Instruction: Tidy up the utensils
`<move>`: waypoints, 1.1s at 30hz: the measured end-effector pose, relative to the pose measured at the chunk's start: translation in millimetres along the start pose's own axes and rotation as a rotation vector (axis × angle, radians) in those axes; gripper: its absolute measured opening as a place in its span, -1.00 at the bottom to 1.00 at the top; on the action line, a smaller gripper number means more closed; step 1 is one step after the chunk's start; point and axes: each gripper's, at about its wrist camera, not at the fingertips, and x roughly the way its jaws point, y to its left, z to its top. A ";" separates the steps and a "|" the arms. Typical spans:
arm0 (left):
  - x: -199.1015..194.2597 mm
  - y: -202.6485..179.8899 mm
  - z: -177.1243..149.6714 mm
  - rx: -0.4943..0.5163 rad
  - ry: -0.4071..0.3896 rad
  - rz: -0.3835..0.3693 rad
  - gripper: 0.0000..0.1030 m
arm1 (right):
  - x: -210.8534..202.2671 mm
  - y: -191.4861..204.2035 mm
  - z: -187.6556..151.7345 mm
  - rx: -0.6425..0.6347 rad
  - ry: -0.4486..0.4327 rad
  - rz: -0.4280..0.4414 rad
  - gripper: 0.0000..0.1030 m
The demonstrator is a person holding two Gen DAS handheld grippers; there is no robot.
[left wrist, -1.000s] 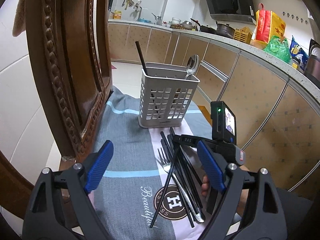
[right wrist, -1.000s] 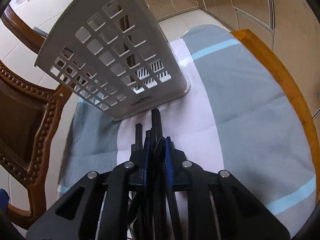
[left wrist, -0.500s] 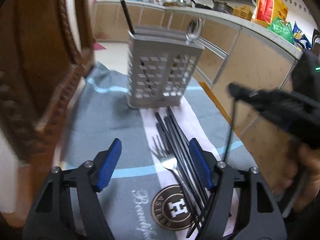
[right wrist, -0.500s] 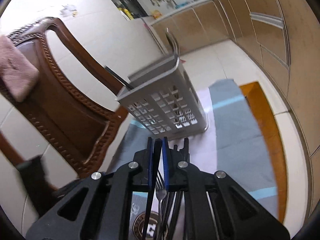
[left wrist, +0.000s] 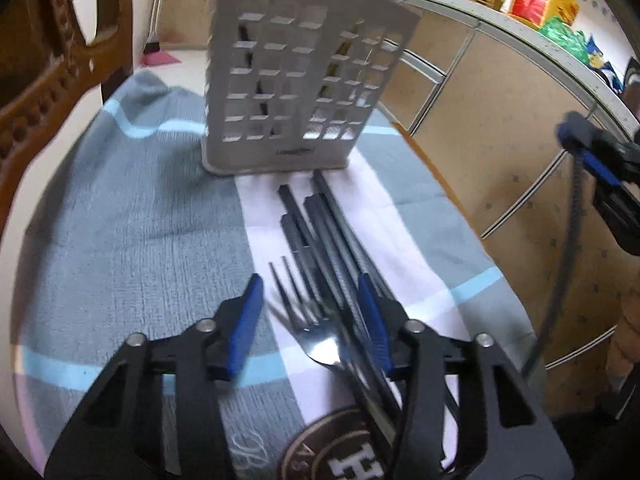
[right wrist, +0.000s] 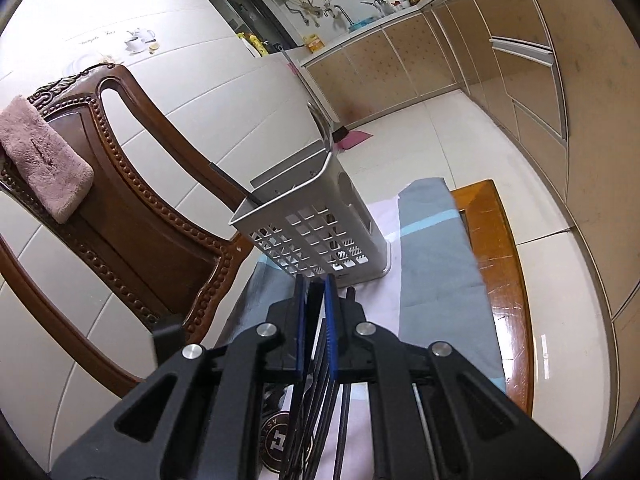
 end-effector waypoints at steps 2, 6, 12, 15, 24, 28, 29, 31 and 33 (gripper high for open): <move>5.3 6.5 -0.5 -0.025 0.007 -0.004 -0.39 | -0.4 -0.4 0.2 0.000 0.000 -0.002 -0.82; -0.5 9.5 3.6 -0.058 -0.016 -0.028 -0.72 | -3.1 -3.1 1.6 0.006 -0.006 -0.005 -0.82; -32.8 -4.6 10.4 0.015 -0.104 -0.031 -0.96 | -4.0 0.6 1.6 -0.001 -0.008 -0.006 -0.82; -50.5 -16.7 11.5 0.076 -0.147 0.032 -0.96 | -5.2 4.6 2.1 -0.006 -0.011 -0.003 -0.82; -158.8 -48.7 8.4 0.226 -0.428 0.316 -0.96 | -53.1 38.6 11.9 -0.060 -0.097 0.050 -0.86; -222.0 -61.0 -0.4 0.220 -0.612 0.375 -0.96 | -90.1 51.8 17.6 -0.091 -0.189 0.061 -0.86; -235.0 -64.9 -3.1 0.222 -0.654 0.380 -0.96 | -101.4 55.3 18.0 -0.105 -0.224 0.052 -0.86; -264.7 -75.7 -11.5 0.230 -0.774 0.411 -0.96 | -113.4 58.9 18.0 -0.126 -0.263 0.033 -0.86; -282.6 -82.4 -19.8 0.232 -0.856 0.439 -0.96 | -127.2 64.2 15.7 -0.165 -0.325 -0.009 -0.86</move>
